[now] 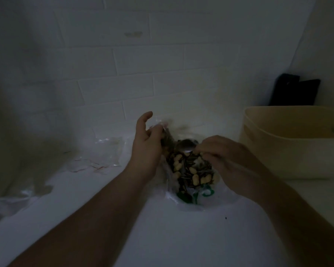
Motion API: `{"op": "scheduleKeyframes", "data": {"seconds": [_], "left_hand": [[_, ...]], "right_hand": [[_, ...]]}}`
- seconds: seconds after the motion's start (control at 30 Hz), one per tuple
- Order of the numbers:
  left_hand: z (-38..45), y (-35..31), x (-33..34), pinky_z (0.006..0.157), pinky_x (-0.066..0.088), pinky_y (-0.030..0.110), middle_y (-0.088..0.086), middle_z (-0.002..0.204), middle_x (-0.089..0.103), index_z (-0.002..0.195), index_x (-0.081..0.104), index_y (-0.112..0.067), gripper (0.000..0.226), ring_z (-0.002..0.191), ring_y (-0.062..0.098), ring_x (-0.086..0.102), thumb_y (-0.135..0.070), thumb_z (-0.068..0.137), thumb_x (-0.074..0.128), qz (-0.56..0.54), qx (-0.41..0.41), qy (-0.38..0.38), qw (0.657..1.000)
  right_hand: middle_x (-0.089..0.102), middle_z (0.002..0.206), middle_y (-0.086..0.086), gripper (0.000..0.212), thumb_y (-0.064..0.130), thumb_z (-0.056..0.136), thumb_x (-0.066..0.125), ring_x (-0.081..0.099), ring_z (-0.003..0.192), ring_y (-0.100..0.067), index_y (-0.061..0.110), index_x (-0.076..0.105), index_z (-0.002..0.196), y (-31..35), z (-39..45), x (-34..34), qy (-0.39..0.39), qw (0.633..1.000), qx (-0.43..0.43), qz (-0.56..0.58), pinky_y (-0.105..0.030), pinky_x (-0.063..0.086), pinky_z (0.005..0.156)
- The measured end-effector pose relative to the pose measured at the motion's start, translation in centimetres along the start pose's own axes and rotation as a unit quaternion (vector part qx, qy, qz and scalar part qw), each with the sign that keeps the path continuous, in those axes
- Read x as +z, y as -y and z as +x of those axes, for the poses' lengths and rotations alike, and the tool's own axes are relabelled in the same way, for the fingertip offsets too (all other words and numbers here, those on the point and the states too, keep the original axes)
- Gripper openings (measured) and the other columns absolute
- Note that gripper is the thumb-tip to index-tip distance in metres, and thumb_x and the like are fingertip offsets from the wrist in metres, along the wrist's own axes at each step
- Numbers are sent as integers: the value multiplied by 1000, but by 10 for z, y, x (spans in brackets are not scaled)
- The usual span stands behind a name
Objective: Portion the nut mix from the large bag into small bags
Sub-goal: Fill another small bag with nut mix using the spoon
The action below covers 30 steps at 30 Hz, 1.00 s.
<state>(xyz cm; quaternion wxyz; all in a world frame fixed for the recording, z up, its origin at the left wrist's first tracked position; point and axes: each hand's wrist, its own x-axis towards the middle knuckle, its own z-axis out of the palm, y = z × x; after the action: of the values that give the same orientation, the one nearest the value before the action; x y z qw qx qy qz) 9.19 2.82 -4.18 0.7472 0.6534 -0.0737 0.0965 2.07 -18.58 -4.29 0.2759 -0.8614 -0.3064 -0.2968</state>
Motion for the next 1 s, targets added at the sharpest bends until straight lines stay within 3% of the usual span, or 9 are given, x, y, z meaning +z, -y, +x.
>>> {"op": "scheduleKeyframes", "data": {"seconds": [0.1, 0.17, 0.3, 0.37, 0.43, 0.53, 0.63, 0.87, 1.0], "left_hand": [[-3, -5, 1, 96, 59, 48, 2, 111, 79, 139, 49, -42, 40, 112, 19, 72, -21, 106, 48, -34, -15, 23, 999], [-6, -12, 4, 95, 58, 46, 4, 111, 79, 140, 50, -38, 43, 114, 24, 72, -13, 105, 47, -71, -26, 46, 996], [-13, -24, 10, 100, 55, 49, 13, 112, 78, 138, 52, -41, 54, 109, 29, 74, -7, 96, 59, -104, -48, 92, 989], [-17, -29, 13, 105, 54, 49, 12, 114, 78, 143, 49, -43, 60, 110, 30, 74, -6, 97, 62, -104, -63, 126, 985], [-22, -30, 16, 106, 53, 49, 10, 118, 77, 149, 43, -46, 64, 113, 29, 74, -8, 100, 61, -93, -59, 158, 981], [-29, -29, 20, 113, 46, 51, 3, 129, 74, 152, 35, -53, 64, 122, 25, 69, -13, 104, 54, -75, -37, 209, 974], [-34, -27, 22, 117, 42, 52, -3, 138, 69, 156, 25, -60, 66, 129, 24, 65, -17, 109, 43, -73, -21, 244, 967], [-33, -15, 26, 119, 42, 47, -16, 147, 60, 157, 7, -62, 65, 135, 10, 58, -25, 114, 39, -30, 24, 240, 970], [-28, -9, 21, 117, 44, 40, -20, 142, 63, 158, 25, -55, 70, 131, 4, 60, -64, 97, 58, 8, -8, 234, 972]], "right_hand": [[62, 123, 12, 32, 23, 99, 54, 59, 117, -9, 40, 68, 122, 2, 3, 2, 147, 985, 91, 26, -31, 50, 100], [55, 131, 19, 36, 22, 100, 59, 49, 124, -5, 50, 70, 121, 1, 4, -3, 199, 971, 134, -11, -24, 40, 108], [55, 133, 7, 51, 7, 92, 58, 52, 120, -18, 45, 72, 123, -6, -4, -10, 231, 964, 102, -87, -21, 40, 92], [62, 121, 0, 55, 1, 85, 50, 62, 107, -21, 34, 77, 119, -8, -4, -8, 205, 970, 103, -82, -17, 41, 81], [68, 112, 3, 44, 1, 97, 51, 67, 99, -17, 28, 77, 119, -5, 1, -8, 128, 978, 143, -75, -9, 40, 78], [69, 105, 26, 25, 38, 102, 58, 64, 91, 0, 44, 70, 123, 15, 10, -7, 0, 961, 274, 21, -9, 44, 77], [71, 100, 30, 34, 57, 89, 63, 66, 90, 6, 48, 66, 121, 32, 18, 1, -20, 939, 322, 121, -18, 51, 75], [78, 94, 19, 25, 31, 91, 77, 76, 82, -6, 38, 73, 115, 40, 16, 14, -38, 920, 320, 221, -18, 59, 69], [79, 99, 18, 26, 23, 90, 75, 74, 92, 0, 36, 75, 114, 40, 18, 10, -98, 898, 354, 240, -33, 61, 87]]}}
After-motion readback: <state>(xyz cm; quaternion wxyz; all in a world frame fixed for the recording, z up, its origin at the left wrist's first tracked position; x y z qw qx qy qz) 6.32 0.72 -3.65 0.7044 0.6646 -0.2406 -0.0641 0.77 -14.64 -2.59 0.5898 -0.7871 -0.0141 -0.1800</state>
